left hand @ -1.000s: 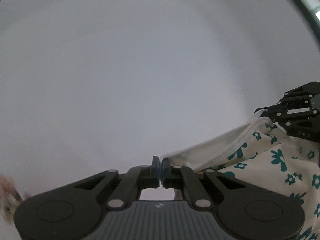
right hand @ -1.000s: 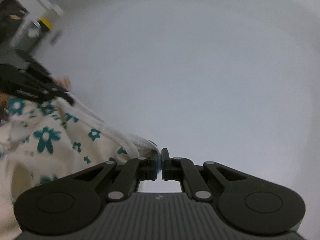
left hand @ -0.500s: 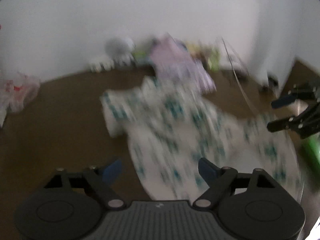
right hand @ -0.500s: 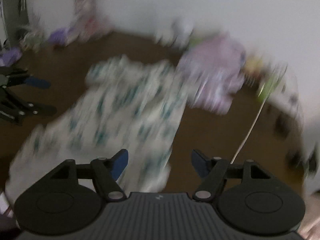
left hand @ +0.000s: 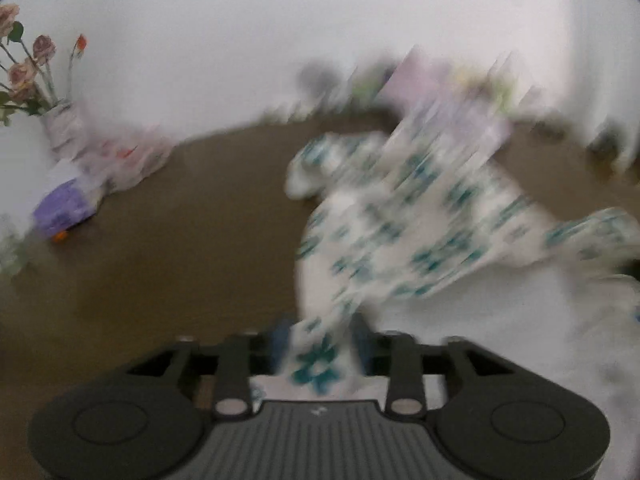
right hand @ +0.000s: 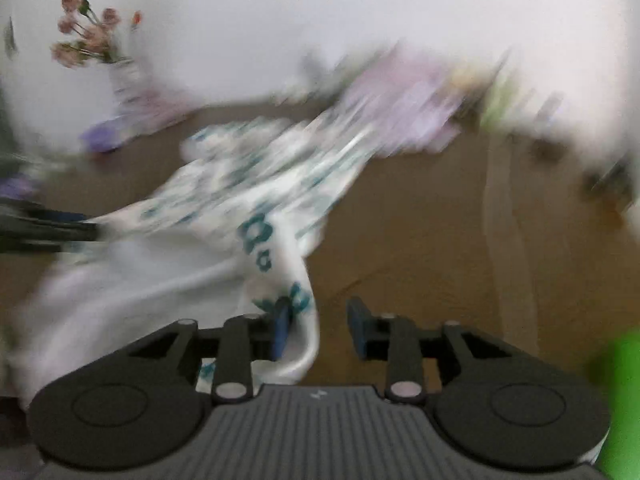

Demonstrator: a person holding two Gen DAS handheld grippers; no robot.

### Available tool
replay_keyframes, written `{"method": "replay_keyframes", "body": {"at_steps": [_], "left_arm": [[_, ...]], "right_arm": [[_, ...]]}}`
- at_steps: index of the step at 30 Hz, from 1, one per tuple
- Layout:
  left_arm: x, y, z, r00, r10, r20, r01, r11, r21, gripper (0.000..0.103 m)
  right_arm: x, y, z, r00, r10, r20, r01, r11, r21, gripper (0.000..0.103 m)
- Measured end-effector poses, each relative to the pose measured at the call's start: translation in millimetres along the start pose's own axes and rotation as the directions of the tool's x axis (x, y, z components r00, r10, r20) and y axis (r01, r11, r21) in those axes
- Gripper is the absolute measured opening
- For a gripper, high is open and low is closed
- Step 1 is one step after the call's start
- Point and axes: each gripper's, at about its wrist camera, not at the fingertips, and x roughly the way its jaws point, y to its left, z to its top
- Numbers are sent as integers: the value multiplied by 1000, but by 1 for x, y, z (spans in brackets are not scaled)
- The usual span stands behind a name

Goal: Fold clothes
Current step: 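Lay the flowered garment flat on the table and open both grippers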

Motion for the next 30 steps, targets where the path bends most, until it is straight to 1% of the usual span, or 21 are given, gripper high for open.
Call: {"method": "replay_keyframes", "body": {"at_steps": [1, 2, 3, 4, 5, 6, 7, 8, 10, 12, 13, 15, 17, 18, 19, 20, 23, 25, 27, 28, 30], "left_arm": [[-8, -3, -1, 999, -36, 39, 37, 999, -24, 74], [-10, -10, -1, 996, -58, 61, 61, 997, -43, 75], [-6, -19, -2, 994, -90, 66, 93, 994, -53, 75], [-1, -28, -3, 991, -119, 63, 123, 991, -60, 75], [8, -38, -3, 990, -133, 40, 135, 989, -57, 72], [11, -44, -5, 992, -125, 25, 126, 990, -54, 70], [13, -49, -7, 994, -113, 13, 113, 992, -55, 69], [13, -52, -10, 996, -87, 13, 88, 994, -64, 67], [17, -53, -20, 997, -69, 23, 71, 994, -85, 67], [25, -52, -28, 998, -61, 27, 64, 993, -104, 67], [32, -54, -30, 999, -45, 25, 47, 994, -102, 67], [44, -57, -32, 1000, -16, 21, 17, 995, -98, 69], [51, -59, -31, 1000, -13, 13, 14, 996, -87, 71], [54, -59, -30, 1000, -13, 9, 14, 996, -82, 73], [58, -57, -28, 1000, -20, 5, 21, 997, -79, 78], [62, -55, -26, 1000, -21, 0, 21, 997, -77, 82], [69, -45, -21, 1000, 21, -4, -21, 994, -109, 85], [68, -44, -20, 1000, 24, -12, -26, 994, -110, 86], [64, -47, -23, 999, 29, -25, -31, 994, -103, 94], [62, -47, -25, 999, 26, -34, -29, 994, -103, 102], [58, -49, -28, 999, 22, -37, -26, 995, -100, 103]], "right_arm": [[-7, -1, 3, 999, 33, 37, -34, 999, 6, 32], [-10, 0, 5, 990, 122, 64, -124, 992, 20, 32], [-7, 2, 5, 972, 221, 77, -224, 974, 26, 32], [0, 7, 5, 953, 294, 76, -297, 955, 21, 34], [11, 14, 2, 958, 283, 54, -284, 959, 3, 35], [21, 19, -2, 979, 201, 30, -201, 980, -15, 35], [31, 23, -6, 993, 117, 8, -116, 993, -35, 35], [38, 27, -8, 998, 70, -6, -70, 996, -52, 33], [44, 29, -8, 996, 83, -15, -84, 994, -76, 35], [50, 31, -7, 995, 95, -23, -97, 990, -99, 49], [52, 32, -7, 994, 101, -28, -104, 988, -111, 52], [58, 35, -7, 993, 113, -37, -117, 984, -134, 63], [64, 37, -7, 991, 125, -46, -131, 979, -157, 71], [67, 38, -7, 990, 131, -51, -138, 976, -169, 82], [70, 40, -7, 989, 137, -56, -144, 973, -180, 89], [73, 41, -7, 988, 142, -61, -151, 970, -192, 103], [77, 44, -6, 989, 137, -62, -146, 970, -196, 103], [79, 47, -6, 990, 129, -60, -139, 971, -194, 103], [80, 49, -5, 991, 122, -59, -131, 973, -192, 103], [81, 49, -5, 991, 121, -59, -130, 973, -190, 103], [80, 49, -5, 991, 123, -60, -132, 973, -187, 103]]}}
